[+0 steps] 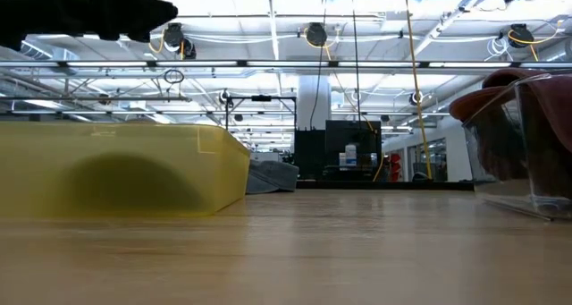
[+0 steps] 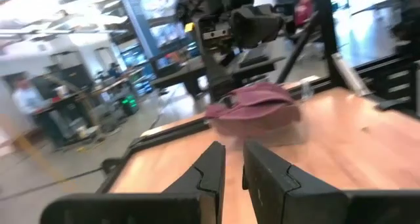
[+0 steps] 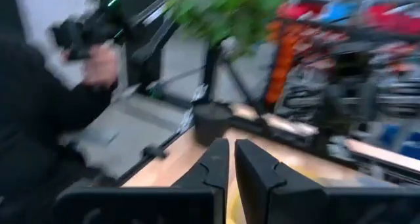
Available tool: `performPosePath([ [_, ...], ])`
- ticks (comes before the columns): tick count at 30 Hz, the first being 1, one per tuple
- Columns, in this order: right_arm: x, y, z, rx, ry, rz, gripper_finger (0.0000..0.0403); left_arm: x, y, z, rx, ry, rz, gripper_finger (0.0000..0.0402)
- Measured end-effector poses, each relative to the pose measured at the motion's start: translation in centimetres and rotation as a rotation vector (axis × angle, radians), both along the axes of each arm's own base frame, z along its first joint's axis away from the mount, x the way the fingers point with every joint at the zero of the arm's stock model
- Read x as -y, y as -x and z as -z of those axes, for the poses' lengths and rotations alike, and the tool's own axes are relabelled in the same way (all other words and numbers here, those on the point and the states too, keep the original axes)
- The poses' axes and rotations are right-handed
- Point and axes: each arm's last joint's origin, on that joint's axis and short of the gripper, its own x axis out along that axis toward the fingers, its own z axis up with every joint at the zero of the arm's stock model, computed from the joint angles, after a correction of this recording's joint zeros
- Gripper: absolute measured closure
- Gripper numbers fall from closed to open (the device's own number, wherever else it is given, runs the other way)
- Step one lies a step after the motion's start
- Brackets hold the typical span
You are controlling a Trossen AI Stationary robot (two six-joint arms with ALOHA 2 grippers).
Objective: Pick & Place hat
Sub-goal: Put the right blue cap into the yellow bin
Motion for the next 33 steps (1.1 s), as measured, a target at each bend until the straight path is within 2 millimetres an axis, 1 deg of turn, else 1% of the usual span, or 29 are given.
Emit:
performPosePath([
  [2,0.7,1.9,0.6,0.038,-0.036,0.024,0.0387,-0.2,0.0,0.0,-0.005,0.002,-0.053,0.0341],
  [6,1.8,5.2,2.4,0.070,-0.035,0.063,0.0400,-0.4,0.0,0.0,0.001,0.015,-0.154,0.0341],
  [8,2.2,6.3,3.0,0.091,-0.050,0.093,0.0401,-0.6,0.0,0.0,0.003,0.021,-0.202,0.0341],
  [10,2.6,7.2,3.2,0.129,-0.057,0.107,0.0400,-0.7,0.1,0.0,0.004,0.025,-0.257,0.0341],
  [13,3.0,8.3,4.0,0.157,-0.021,0.116,0.0401,-1.0,0.1,-0.1,0.013,0.032,-0.345,0.0341],
  [16,3.4,9.2,5.0,0.167,-0.005,0.125,0.0401,-1.2,0.2,-0.4,0.041,0.041,-0.392,0.0341],
  [20,3.7,10.1,5.3,0.213,-0.018,0.129,0.0402,-1.2,0.2,-0.9,0.064,0.019,-0.396,0.0341],
  [23,3.8,10.6,5.9,0.216,0.007,0.131,0.0401,-1.2,-0.1,-2.3,0.098,0.037,-0.405,0.0341],
  [26,3.9,10.9,5.7,0.247,0.001,0.132,0.0401,-1.9,-0.6,-4.4,0.126,0.156,-0.473,0.0341],
  [29,3.9,11.1,5.6,0.241,-0.025,0.127,0.0402,-2.5,-1.1,-6.4,0.097,0.232,-0.514,0.0341],
  [33,3.9,11.0,6.0,0.188,-0.064,0.120,0.0401,-3.2,-2.0,-7.8,0.048,0.280,-0.559,0.0341],
])
